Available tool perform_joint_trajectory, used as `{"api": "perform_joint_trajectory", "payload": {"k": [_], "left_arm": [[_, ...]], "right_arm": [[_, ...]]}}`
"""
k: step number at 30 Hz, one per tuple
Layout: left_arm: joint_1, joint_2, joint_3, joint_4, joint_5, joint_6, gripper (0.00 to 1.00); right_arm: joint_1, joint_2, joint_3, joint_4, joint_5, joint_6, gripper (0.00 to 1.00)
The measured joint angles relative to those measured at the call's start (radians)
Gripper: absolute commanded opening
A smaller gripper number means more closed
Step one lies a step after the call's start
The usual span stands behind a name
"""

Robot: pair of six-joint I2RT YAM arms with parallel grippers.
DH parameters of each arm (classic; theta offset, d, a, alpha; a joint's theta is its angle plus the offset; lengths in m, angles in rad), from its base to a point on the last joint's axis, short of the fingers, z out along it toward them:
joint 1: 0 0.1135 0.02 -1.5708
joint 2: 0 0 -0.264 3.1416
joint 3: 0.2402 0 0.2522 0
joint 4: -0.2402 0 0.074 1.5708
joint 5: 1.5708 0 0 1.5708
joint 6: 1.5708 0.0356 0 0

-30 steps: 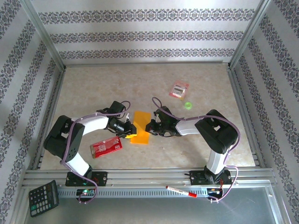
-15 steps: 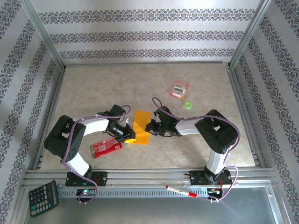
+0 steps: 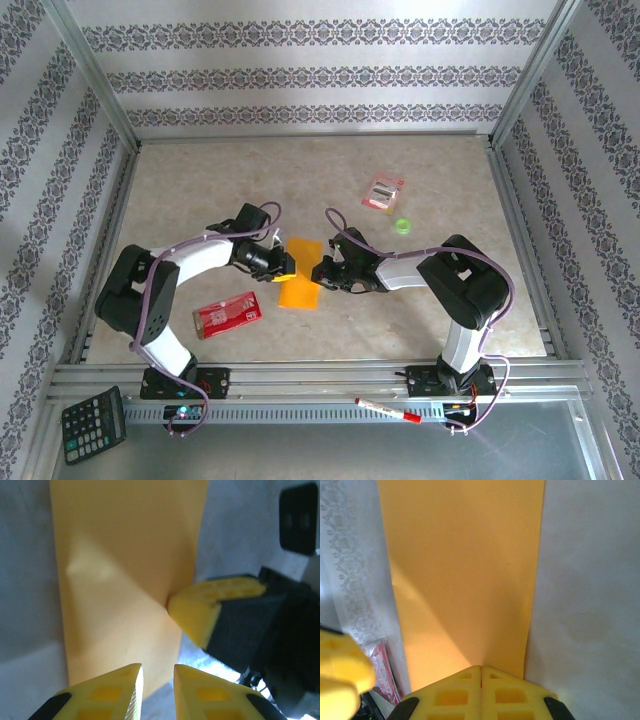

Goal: Fold a paper plane with a square sheet of paper (pick it up from the middle)
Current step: First fold the square sheet of paper in half at the center of the table.

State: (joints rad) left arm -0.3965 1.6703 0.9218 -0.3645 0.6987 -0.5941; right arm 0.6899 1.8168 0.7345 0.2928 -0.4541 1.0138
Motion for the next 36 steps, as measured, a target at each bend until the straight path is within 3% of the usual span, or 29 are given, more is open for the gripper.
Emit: {"api": "perform_joint_trajectory", "payload": {"k": [10, 23, 29, 36], "left_arm": [[0.056, 0.109, 0.005, 0.009, -0.007, 0.048, 0.23], [0.010, 0.007, -0.077, 0.043, 0.044, -0.002, 0.24], [0.026, 0.026, -0.118, 0.034, 0.029, 0.010, 0.23], [0.024, -0.064, -0.179, 0.035, 0.040, -0.008, 0.26]], "right_arm": [[0.000, 0.000, 0.000, 0.000, 0.000, 0.000, 0.00], [0.000, 0.000, 0.000, 0.000, 0.000, 0.000, 0.00], [0.000, 0.000, -0.003, 0.002, 0.000, 0.000, 0.00], [0.000, -0.001, -0.010, 0.015, 0.000, 0.000, 0.00]]}}
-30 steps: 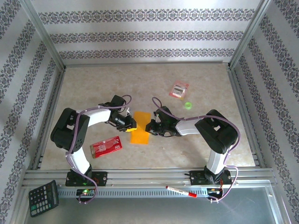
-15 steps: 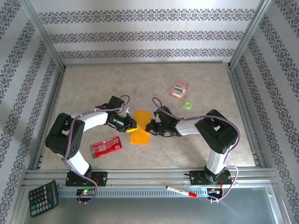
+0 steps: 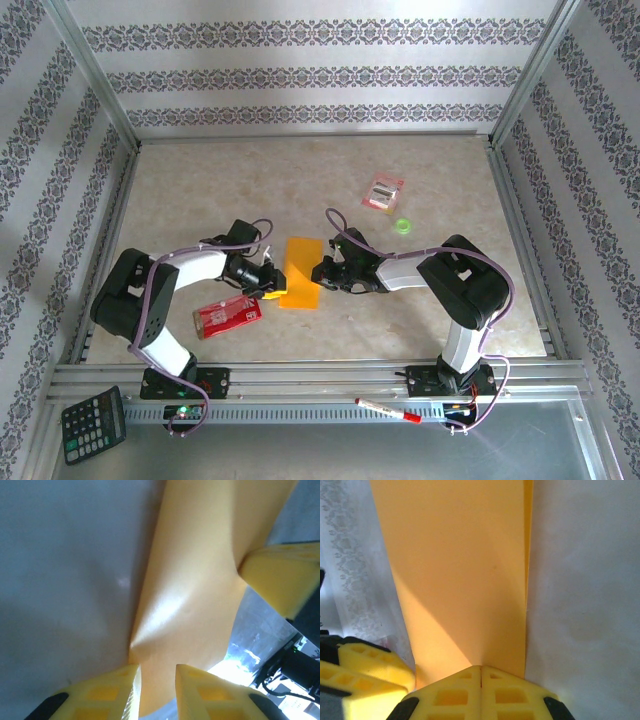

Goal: Fold a paper plane with a square sheet of paper (pick it up from the middle)
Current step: First fold the square sheet of paper in half at the center of the table.

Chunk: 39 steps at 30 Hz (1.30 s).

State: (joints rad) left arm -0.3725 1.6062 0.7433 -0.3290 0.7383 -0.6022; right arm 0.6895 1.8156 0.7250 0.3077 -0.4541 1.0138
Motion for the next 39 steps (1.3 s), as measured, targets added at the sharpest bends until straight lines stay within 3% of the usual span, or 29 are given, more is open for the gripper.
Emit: {"api": "perform_joint_trajectory", "payload": {"k": [7, 17, 21, 30, 39], "left_arm": [[-0.052, -0.008, -0.005, 0.026, 0.021, -0.032, 0.24], [-0.027, -0.010, -0.013, 0.022, -0.013, -0.031, 0.26], [-0.009, -0.018, 0.059, 0.022, -0.005, -0.032, 0.26], [0.009, 0.217, 0.342, 0.053, -0.016, -0.026, 0.24], [0.073, 0.344, 0.370, 0.058, 0.011, 0.000, 0.25]], "right_arm": [[0.000, 0.000, 0.000, 0.000, 0.000, 0.000, 0.00], [0.000, 0.000, 0.000, 0.000, 0.000, 0.000, 0.00], [0.000, 0.000, 0.000, 0.000, 0.000, 0.000, 0.00], [0.000, 0.000, 0.002, 0.000, 0.000, 0.000, 0.00], [0.000, 0.000, 0.000, 0.000, 0.000, 0.000, 0.00]]}}
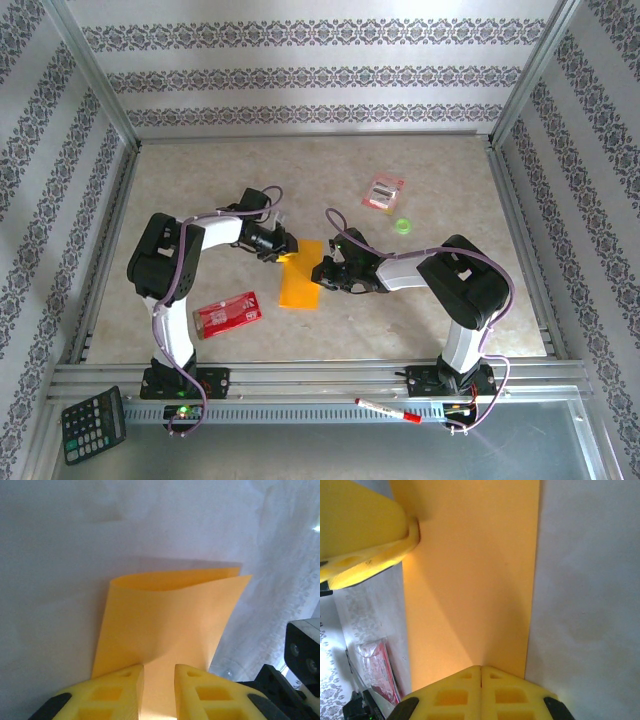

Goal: Fold a paper plane with a square sheet of paper (pick it up from the middle)
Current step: First fold the square sheet of paper in half at the center of the table.

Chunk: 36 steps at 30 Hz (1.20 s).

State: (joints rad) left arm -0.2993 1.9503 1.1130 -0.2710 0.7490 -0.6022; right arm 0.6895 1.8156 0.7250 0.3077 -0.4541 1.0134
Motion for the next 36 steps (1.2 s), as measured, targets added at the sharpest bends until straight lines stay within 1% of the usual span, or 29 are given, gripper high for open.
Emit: {"api": "perform_joint_trajectory", "payload": {"k": [5, 8, 11, 14, 22, 28, 36], "left_arm": [[0.013, -0.009, -0.008, 0.011, 0.014, -0.001, 0.28], [0.011, -0.069, -0.053, 0.020, 0.014, -0.006, 0.28], [0.000, -0.155, -0.112, 0.027, 0.023, -0.019, 0.25], [-0.019, -0.205, -0.163, 0.034, 0.035, -0.034, 0.20], [-0.028, -0.208, -0.248, 0.032, 0.037, -0.042, 0.11], [-0.028, -0.217, -0.283, 0.033, 0.055, -0.050, 0.08], [-0.028, -0.222, -0.306, 0.033, 0.056, -0.053, 0.06]], "right_arm": [[0.000, -0.002, -0.003, 0.003, 0.001, 0.000, 0.00], [0.000, -0.003, -0.006, 0.009, 0.001, 0.000, 0.00], [0.000, -0.003, -0.006, 0.010, 0.001, 0.001, 0.00], [0.000, -0.003, -0.006, 0.010, 0.001, 0.000, 0.00], [0.000, -0.003, -0.006, 0.010, 0.001, 0.000, 0.00], [0.000, -0.003, -0.006, 0.010, 0.001, 0.000, 0.00], [0.000, -0.003, -0.006, 0.010, 0.001, 0.000, 0.00]]}}
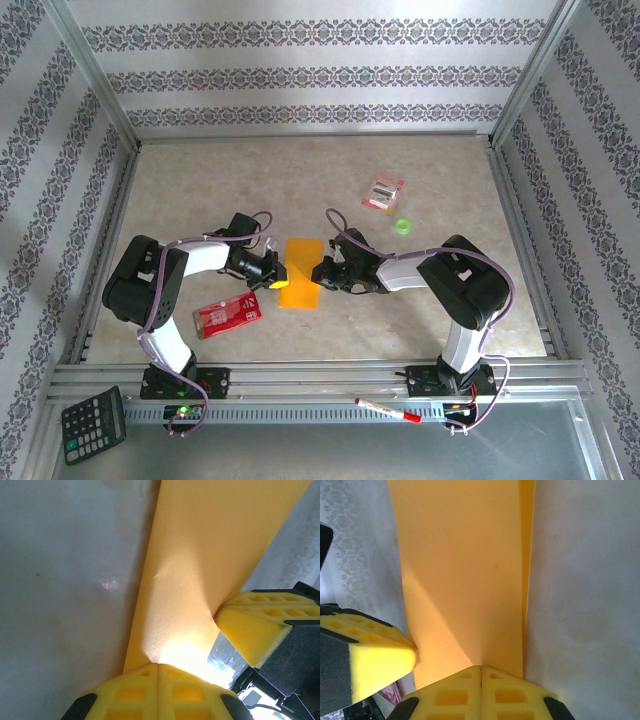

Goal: Fold a paper plane with a square sheet of paper (pick it up from the middle)
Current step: First fold the square sheet of paper in half at the center of the table.

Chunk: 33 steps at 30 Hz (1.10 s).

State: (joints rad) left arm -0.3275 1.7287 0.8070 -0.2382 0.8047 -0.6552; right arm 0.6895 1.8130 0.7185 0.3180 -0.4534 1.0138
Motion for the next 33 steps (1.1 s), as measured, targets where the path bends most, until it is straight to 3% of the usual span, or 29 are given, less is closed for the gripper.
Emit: {"api": "perform_joint_trajectory", "payload": {"k": [22, 28, 33], "left_arm": [[0.002, 0.014, -0.007, 0.002, -0.015, 0.038, 0.03], [0.002, -0.003, -0.034, 0.031, -0.002, 0.025, 0.13], [0.000, -0.037, -0.078, 0.060, 0.010, -0.003, 0.15]], "right_arm": [[0.000, 0.000, -0.001, 0.001, 0.000, 0.000, 0.00], [0.000, 0.000, -0.002, 0.002, 0.000, 0.000, 0.00], [0.000, 0.000, -0.002, 0.003, 0.000, 0.000, 0.00]]}}
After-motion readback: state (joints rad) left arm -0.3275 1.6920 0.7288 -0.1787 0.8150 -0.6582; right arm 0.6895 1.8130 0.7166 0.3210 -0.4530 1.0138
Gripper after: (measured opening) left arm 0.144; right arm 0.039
